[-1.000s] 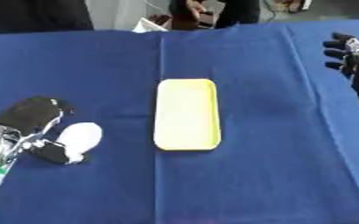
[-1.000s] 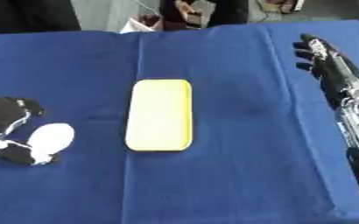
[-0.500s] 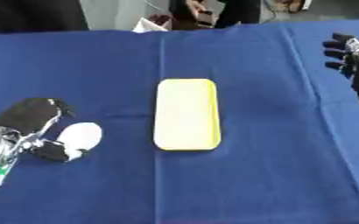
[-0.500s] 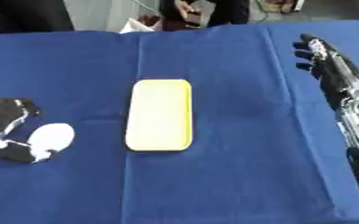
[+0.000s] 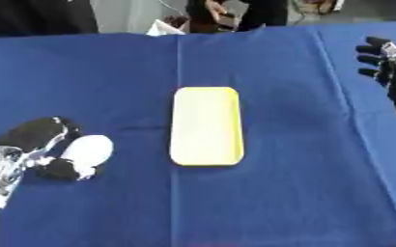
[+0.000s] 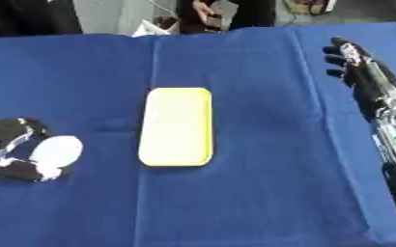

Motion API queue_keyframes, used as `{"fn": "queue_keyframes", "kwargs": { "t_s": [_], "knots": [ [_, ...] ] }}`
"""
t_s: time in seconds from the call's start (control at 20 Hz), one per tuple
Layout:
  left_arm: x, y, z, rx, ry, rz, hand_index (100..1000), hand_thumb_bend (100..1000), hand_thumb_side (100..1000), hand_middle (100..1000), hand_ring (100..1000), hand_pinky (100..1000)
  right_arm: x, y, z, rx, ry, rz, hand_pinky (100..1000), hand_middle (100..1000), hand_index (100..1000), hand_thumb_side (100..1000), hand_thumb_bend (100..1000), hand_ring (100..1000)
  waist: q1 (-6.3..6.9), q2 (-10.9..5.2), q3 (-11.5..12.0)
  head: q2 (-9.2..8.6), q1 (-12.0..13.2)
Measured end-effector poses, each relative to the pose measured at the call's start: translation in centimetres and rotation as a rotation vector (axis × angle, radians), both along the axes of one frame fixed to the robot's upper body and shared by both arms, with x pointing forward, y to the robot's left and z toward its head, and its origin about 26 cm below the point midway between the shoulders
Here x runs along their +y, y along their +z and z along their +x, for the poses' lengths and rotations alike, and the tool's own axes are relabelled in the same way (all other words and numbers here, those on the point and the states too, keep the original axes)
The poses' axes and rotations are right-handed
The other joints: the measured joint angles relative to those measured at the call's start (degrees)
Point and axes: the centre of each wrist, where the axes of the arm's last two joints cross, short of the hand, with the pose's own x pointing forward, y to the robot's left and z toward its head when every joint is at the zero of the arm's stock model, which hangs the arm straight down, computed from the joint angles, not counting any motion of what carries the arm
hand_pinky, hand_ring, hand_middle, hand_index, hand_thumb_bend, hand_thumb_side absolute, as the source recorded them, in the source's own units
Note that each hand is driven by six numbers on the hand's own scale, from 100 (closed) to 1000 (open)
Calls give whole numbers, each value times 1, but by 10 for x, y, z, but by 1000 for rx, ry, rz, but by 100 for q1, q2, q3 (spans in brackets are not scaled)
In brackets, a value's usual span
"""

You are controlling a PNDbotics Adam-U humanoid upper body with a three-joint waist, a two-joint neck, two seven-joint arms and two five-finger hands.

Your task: Pick up objects on the table and place them in the box.

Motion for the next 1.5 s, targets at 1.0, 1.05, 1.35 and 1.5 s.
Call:
{"fn": "queue_keyframes", "kwargs": {
  "t_s": [1.0,1.05,1.35,1.5],
  "knots": [
    [1,-1,3,-5,45,-11,730,349,225,645,670,810,0,0,0,0,0,0,902,869,963,866,100,929,2,0,0,0,0],
    [1,-1,3,-8,49,-10,731,359,228,644,669,810,0,0,0,0,0,0,902,869,963,866,100,929,2,0,0,0,0],
    [1,-1,3,-18,64,-8,727,330,224,643,668,807,0,0,0,0,0,0,903,869,963,866,100,929,2,0,0,0,-1],
    [1,-1,3,-20,66,-9,725,313,228,641,660,800,0,0,0,0,0,0,903,869,963,866,100,929,2,0,-1,0,-1]
  ]
}}
